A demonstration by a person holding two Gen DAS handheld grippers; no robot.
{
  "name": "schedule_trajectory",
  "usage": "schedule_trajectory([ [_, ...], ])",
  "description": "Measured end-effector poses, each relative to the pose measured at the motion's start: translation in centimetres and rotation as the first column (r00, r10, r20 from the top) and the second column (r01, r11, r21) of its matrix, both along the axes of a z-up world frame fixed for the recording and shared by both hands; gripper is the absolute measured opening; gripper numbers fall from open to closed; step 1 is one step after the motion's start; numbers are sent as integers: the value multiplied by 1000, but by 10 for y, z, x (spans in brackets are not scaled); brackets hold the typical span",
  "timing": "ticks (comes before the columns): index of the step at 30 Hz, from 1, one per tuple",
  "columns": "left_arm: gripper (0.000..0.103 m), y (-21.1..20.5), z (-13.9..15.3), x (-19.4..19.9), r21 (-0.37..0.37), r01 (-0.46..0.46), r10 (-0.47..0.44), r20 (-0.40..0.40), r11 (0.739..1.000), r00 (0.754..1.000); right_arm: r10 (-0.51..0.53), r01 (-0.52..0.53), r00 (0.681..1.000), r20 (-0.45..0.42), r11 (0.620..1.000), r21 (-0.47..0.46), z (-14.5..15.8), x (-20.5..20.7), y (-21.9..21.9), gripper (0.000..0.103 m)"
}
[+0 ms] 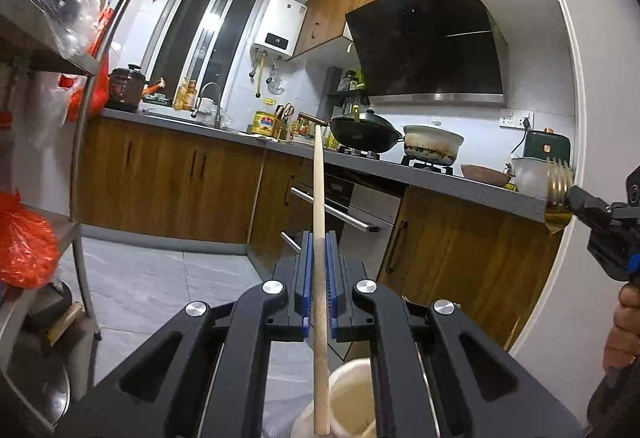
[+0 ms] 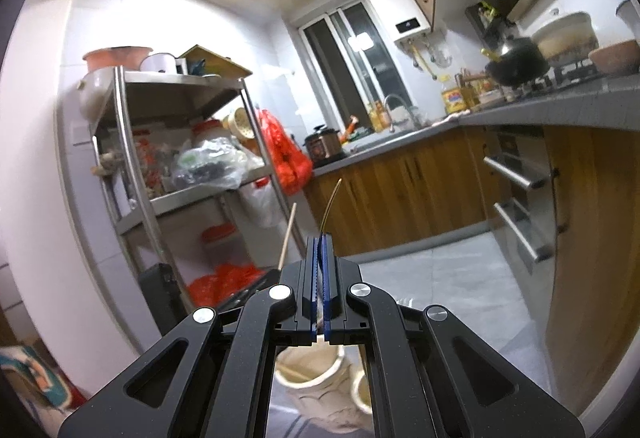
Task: Organize utensils
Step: 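Drop the chopstick in the tall cup with left tool while right tool drops fork in short cup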
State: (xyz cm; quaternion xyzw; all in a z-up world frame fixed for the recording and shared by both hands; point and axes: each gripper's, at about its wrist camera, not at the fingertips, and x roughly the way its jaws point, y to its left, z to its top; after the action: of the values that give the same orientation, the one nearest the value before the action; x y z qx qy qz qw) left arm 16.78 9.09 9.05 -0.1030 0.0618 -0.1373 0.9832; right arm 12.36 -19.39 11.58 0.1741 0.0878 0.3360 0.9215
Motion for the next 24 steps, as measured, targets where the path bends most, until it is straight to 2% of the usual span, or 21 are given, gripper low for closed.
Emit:
schedule_trajectory([
  [4,6,-6,-12,12,-27,20,-21,-20,999,1000,-7,7,1000,4,1000,16,-1,7,-3,3],
  [12,6,-16,-17,7,-48,72,-72,-6,996,997,1,-2,1000,7,999,52,-1,12,-1,3],
  [24,6,-5,-25,13,-98,121,-124,-32,988,992,-34,28,998,49,994,109,-6,9,-8,3],
])
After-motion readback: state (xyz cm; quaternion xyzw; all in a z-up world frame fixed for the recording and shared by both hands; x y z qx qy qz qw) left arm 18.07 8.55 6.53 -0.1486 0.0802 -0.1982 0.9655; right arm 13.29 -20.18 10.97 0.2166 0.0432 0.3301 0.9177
